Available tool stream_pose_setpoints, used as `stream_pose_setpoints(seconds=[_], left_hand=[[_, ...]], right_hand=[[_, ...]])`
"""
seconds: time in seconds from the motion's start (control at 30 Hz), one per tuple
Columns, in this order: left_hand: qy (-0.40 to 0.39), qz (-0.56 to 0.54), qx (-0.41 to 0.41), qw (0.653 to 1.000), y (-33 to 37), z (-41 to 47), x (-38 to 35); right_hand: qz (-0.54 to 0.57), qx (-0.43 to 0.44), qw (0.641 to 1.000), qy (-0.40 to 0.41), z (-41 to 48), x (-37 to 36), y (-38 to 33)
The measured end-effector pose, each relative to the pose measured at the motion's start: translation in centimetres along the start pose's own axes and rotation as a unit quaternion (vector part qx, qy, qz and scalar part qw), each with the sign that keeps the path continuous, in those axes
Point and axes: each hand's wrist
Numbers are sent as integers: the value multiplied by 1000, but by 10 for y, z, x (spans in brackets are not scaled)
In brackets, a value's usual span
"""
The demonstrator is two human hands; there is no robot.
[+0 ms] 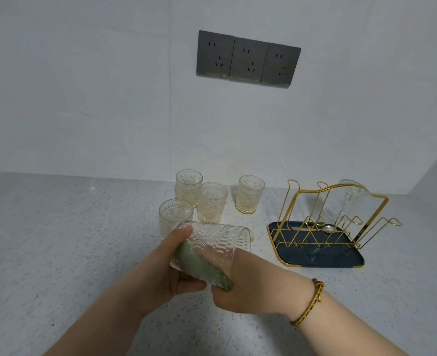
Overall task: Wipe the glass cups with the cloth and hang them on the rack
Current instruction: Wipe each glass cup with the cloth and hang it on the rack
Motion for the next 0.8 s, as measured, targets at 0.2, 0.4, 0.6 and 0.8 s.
stream_pose_setpoints(seconds=[0.2, 0.4, 0.6, 0.8], left_hand=[[-19, 50, -25, 998, 1, -3, 11], [2, 25, 30, 999, -2, -2, 7], [-17, -34, 91, 995, -8, 0, 6], [-60, 28, 87, 994, -7, 2, 18]], right_hand=[[580, -145, 802, 11, 2, 2, 20], [200, -128, 968, -87, -2, 5, 16], [122, -62, 983, -125, -3, 11, 15], [148, -88, 981, -91, -2, 22, 13]])
Point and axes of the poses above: each hand's wrist, its own z-axis towards the middle knuckle, its own x-axis out of the back of the hand, y = z × x, and after that the axes turned 2 degrees about -y, right-handed
